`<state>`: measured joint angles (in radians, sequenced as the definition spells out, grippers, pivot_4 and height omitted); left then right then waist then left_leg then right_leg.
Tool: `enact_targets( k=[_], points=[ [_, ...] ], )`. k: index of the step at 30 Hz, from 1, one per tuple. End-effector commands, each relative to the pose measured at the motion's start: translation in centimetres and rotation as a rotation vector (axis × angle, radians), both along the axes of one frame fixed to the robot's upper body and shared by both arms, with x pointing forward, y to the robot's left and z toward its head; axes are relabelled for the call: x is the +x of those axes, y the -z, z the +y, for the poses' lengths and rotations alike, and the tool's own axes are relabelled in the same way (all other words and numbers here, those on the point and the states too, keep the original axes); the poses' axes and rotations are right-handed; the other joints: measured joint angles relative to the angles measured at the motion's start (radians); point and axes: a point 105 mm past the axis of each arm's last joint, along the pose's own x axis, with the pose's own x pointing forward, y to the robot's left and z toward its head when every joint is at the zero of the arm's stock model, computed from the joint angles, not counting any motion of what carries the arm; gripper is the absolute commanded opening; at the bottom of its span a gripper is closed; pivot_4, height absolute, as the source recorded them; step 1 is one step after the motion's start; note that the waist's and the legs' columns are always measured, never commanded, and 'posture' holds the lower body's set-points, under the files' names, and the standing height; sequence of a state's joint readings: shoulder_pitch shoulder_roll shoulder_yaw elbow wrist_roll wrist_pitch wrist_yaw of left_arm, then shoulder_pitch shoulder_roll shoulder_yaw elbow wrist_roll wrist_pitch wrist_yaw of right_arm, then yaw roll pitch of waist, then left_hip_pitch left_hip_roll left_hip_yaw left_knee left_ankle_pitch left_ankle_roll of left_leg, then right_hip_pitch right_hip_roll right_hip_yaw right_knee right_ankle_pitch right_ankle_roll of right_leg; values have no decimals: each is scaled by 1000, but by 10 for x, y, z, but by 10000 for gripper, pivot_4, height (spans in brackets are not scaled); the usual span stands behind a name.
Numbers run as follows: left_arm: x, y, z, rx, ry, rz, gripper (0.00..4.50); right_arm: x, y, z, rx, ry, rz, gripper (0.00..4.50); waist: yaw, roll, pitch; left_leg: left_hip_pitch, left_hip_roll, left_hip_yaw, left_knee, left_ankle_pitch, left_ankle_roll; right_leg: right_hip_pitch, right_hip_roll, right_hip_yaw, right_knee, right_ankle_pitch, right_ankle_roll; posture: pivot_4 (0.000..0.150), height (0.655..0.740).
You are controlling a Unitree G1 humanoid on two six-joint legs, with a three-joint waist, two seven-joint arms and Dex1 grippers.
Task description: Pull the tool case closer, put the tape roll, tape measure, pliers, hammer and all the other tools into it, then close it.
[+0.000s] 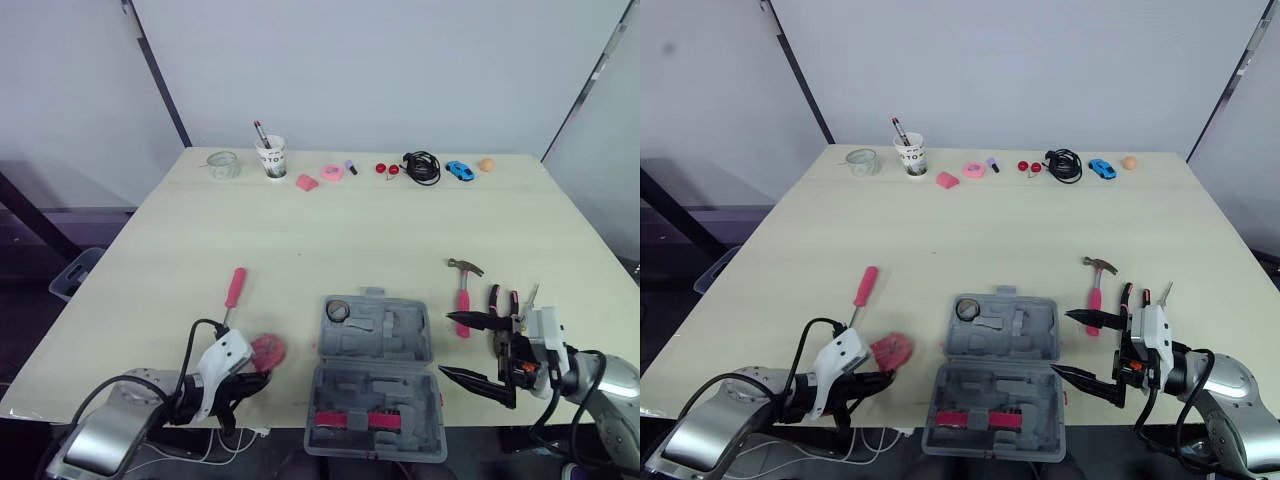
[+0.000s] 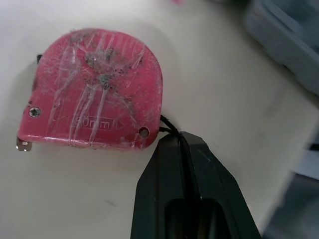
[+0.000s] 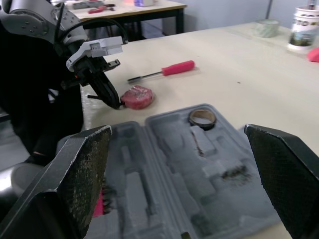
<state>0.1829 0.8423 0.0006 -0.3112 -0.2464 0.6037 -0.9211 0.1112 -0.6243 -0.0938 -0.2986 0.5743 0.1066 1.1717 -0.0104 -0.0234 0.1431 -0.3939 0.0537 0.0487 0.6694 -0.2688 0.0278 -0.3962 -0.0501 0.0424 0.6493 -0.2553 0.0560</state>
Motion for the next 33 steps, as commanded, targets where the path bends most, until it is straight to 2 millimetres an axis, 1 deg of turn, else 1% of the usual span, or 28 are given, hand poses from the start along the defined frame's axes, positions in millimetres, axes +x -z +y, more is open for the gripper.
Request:
enact_targets(
  k=[1,4,7,13,16,20,21,22,23,27,30,31,33],
  points=[
    [-8,-5,0,-3,16,10,791,-3,-6,1,-14,-33,-29,45000,0,0,0,0,0,0,0,0,0,0,0,0,0,0,0,1500,7400],
    [-10,-4,3,8,15,21,791,-5,-5,3,-34,-58,-33,45000,0,0,0,0,0,0,0,0,0,0,0,0,0,0,0,1500,7400],
    [-16,-2,8,26,21,51,791,-8,-1,6,-111,-120,-82,45000,-2,0,0,0,0,0,0,0,0,0,0,0,-1,0,0,1500,7400],
    [-17,-2,13,45,22,52,791,-5,0,8,-106,-115,-93,45000,0,1,1,0,0,1,0,0,0,0,1,0,-1,0,0,1500,7400],
    [-15,-3,10,32,24,40,791,-4,-1,7,-92,-99,-90,45000,1,1,1,0,0,1,0,0,0,0,1,0,-1,0,0,1500,7400],
    [-17,-11,2,-45,32,64,791,-2,-2,7,-77,-81,-92,45000,1,1,1,0,0,1,0,0,0,0,1,0,-1,0,0,1500,7400],
    [-18,-13,2,-50,44,69,6057,-2,-2,7,-76,-79,-93,45000,1,1,1,0,0,1,0,0,0,0,1,0,-1,0,0,1500,7400],
    [-19,-15,3,-54,47,72,8260,-2,-1,7,-76,-77,-93,45000,1,1,1,0,0,1,0,0,0,0,1,0,-1,0,0,1500,7400],
    [-19,-17,4,-62,48,77,12890,-2,-1,7,-76,-75,-93,45000,1,1,1,0,0,1,0,0,0,0,1,0,-1,0,0,1500,7400],
    [-23,-27,7,-77,94,83,27950,-1,0,7,-77,-69,-93,45000,1,1,1,0,0,0,0,0,0,0,1,0,-1,0,0,1500,7400],
    [-25,-38,8,-98,186,36,42978,0,1,6,-78,-62,-95,45000,1,1,1,0,1,1,0,0,0,0,1,0,-2,0,0,1500,7400],
    [-22,-41,10,-107,196,10,44078,1,1,6,-79,-59,-96,45000,1,1,1,0,1,1,0,0,0,0,0,0,-2,0,0,1500,7400],
    [-15,-46,11,-127,207,-43,44078,2,1,5,-79,-56,-100,45000,3,1,1,0,0,1,0,0,0,0,0,0,-2,0,0,1500,7400]
  ],
)
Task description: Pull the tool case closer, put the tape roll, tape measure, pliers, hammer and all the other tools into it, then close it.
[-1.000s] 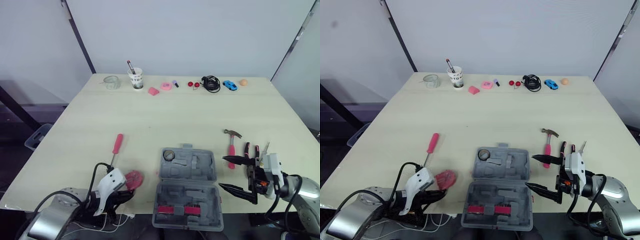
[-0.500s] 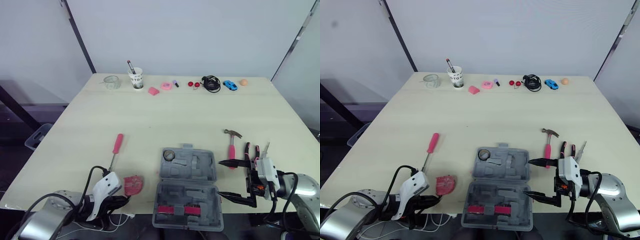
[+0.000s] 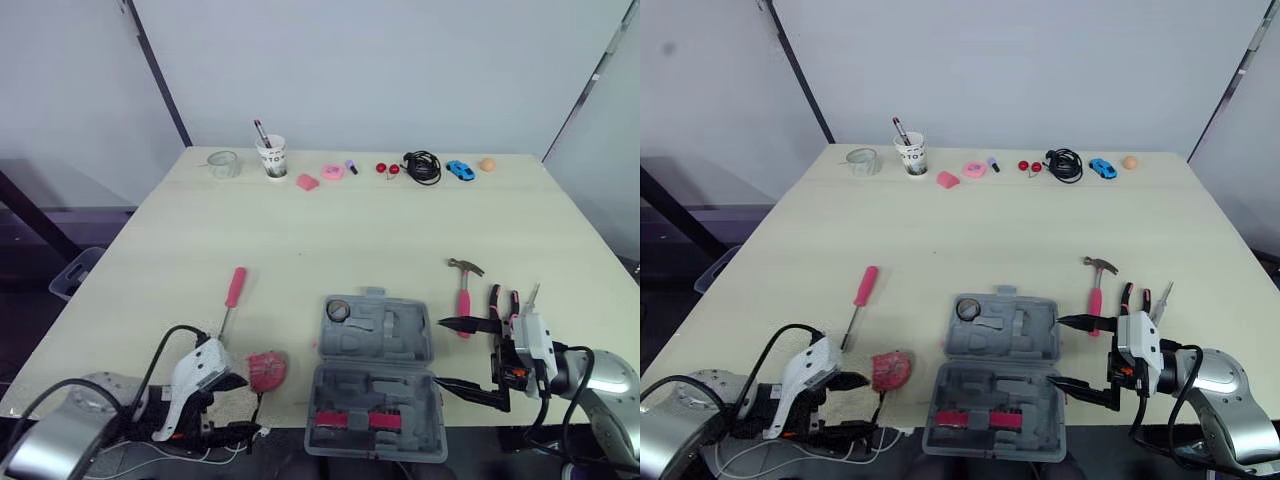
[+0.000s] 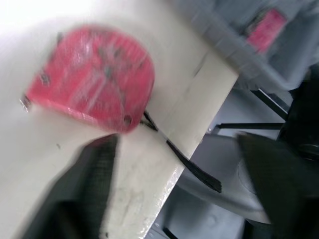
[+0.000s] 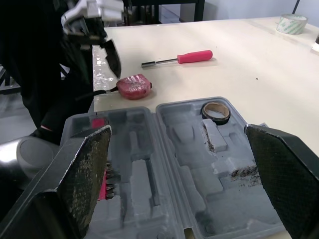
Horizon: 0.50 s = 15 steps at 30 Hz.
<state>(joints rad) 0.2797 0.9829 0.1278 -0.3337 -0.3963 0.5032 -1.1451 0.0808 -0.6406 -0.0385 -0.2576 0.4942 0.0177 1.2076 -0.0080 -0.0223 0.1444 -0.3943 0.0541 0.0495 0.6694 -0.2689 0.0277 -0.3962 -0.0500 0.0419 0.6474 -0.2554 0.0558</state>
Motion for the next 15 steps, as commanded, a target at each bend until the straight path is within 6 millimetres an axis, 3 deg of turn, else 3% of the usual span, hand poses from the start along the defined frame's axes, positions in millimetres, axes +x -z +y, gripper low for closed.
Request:
enact_targets(
  k=[1,9,15],
  points=[
    [14,-17,1,-51,44,-126,44078,2,-7,-1,9,6,-47,45000,1,0,0,0,0,0,0,0,0,0,0,0,0,0,0,1500,7400],
    [51,-13,2,16,184,-345,44078,5,-9,3,20,19,-60,45000,4,0,0,-1,-3,4,0,0,0,0,1,-1,-1,0,0,1500,7400],
    [58,-1,-1,59,271,-352,44078,7,-9,1,18,34,-69,45000,5,0,0,-1,-3,6,0,0,0,0,1,0,-1,0,0,1500,7400]
  ],
)
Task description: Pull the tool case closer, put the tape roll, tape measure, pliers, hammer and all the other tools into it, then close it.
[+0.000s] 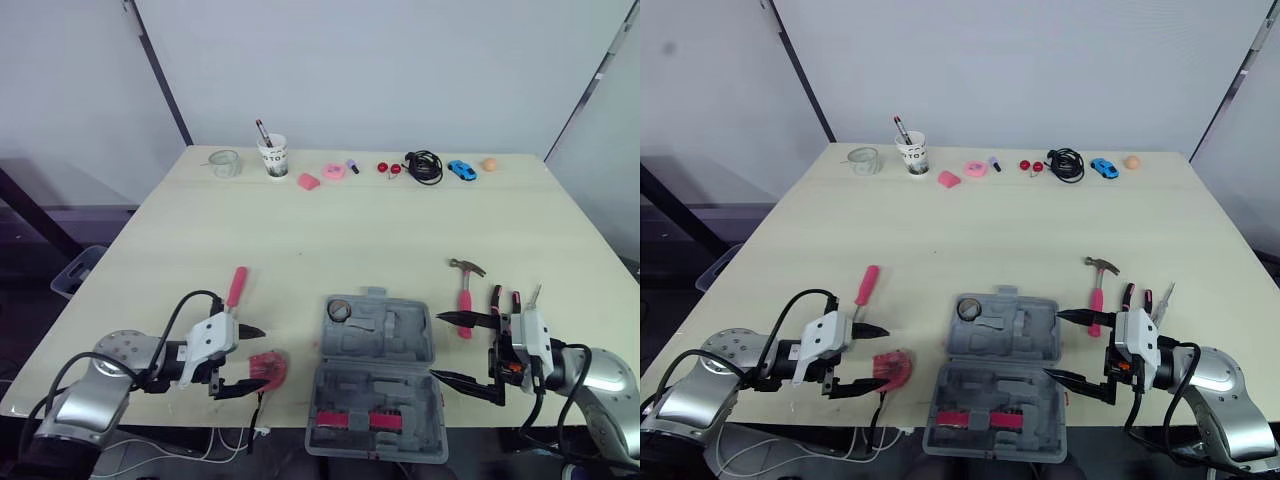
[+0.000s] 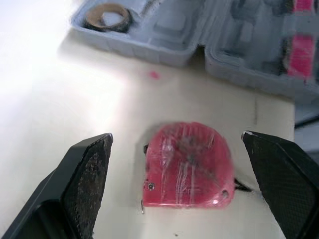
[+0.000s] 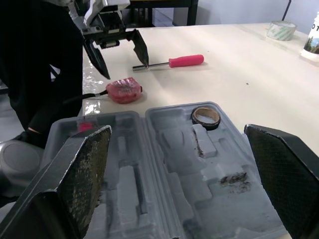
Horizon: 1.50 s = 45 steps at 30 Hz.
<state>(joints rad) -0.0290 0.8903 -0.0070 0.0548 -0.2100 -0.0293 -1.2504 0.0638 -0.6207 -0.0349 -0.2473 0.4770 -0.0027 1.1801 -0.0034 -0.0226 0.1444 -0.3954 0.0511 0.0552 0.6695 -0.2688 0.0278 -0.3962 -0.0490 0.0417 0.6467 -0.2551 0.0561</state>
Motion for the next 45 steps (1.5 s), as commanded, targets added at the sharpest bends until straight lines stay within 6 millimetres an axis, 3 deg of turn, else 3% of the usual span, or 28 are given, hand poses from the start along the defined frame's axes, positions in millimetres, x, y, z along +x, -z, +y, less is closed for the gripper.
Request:
enact_targets(
  k=[1,16,29,45],
  points=[
    [6,5,-1,20,28,-16,44078,2,-7,0,10,10,-39,45000,0,0,0,0,0,0,0,0,0,0,0,0,0,0,0,1500,7400],
    [12,28,-5,53,69,16,44078,2,-6,1,23,43,-51,45000,4,1,-1,0,0,0,0,0,0,0,0,0,1,0,1,1500,7400],
    [8,21,-7,-53,25,12,44078,3,-6,0,21,52,-40,45000,12,1,-1,0,0,0,0,0,0,0,1,0,1,0,1,1500,7400],
    [9,20,-1,-37,22,-8,44078,6,-6,2,33,57,-42,45000,15,1,-1,0,1,0,0,0,0,0,1,0,1,0,1,1500,7400]
  ],
)
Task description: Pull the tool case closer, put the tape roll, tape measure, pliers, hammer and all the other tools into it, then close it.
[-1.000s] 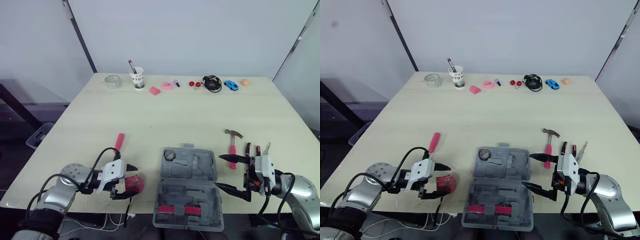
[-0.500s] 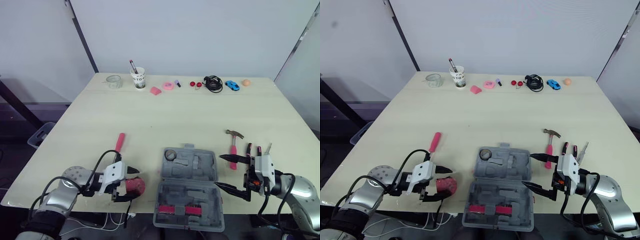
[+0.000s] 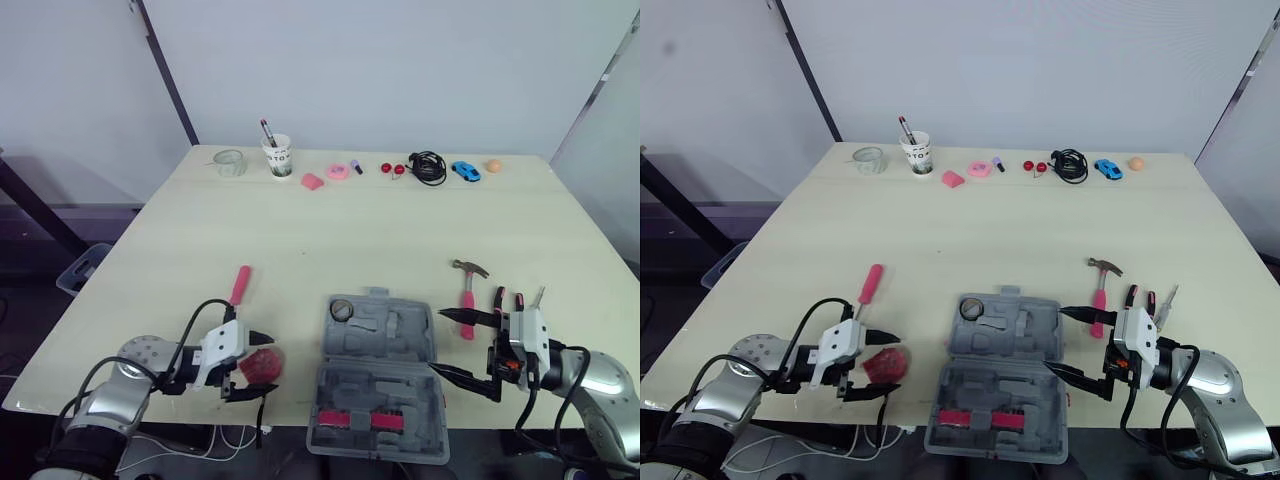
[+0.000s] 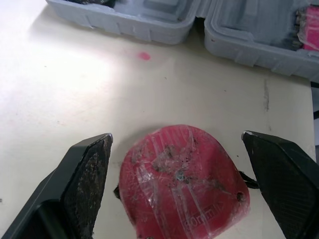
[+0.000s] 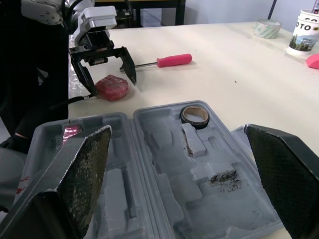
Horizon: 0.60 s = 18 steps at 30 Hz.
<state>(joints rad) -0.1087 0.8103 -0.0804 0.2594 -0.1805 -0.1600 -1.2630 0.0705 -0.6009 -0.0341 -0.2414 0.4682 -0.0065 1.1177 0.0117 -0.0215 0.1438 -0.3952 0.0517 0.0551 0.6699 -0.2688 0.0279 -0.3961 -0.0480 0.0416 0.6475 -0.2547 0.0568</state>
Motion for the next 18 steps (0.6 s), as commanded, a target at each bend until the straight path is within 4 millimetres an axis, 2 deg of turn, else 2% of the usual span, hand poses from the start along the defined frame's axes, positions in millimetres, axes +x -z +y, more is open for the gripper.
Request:
enact_targets(
  k=[1,8,18],
  points=[
    [1,-5,4,11,10,-27,44078,0,-7,2,9,-9,-41,45000,0,0,0,0,0,0,0,0,0,0,0,0,0,0,0,1500,7400],
    [6,-2,11,4,-72,-34,44078,0,-6,1,10,-2,-41,45000,0,0,0,0,0,0,0,0,0,0,0,0,0,0,0,1500,7400],
    [2,6,12,-50,-173,2,44078,-1,-6,2,13,-3,-36,45000,1,0,0,0,1,0,0,0,0,0,0,0,0,0,0,1500,7400]
  ],
)
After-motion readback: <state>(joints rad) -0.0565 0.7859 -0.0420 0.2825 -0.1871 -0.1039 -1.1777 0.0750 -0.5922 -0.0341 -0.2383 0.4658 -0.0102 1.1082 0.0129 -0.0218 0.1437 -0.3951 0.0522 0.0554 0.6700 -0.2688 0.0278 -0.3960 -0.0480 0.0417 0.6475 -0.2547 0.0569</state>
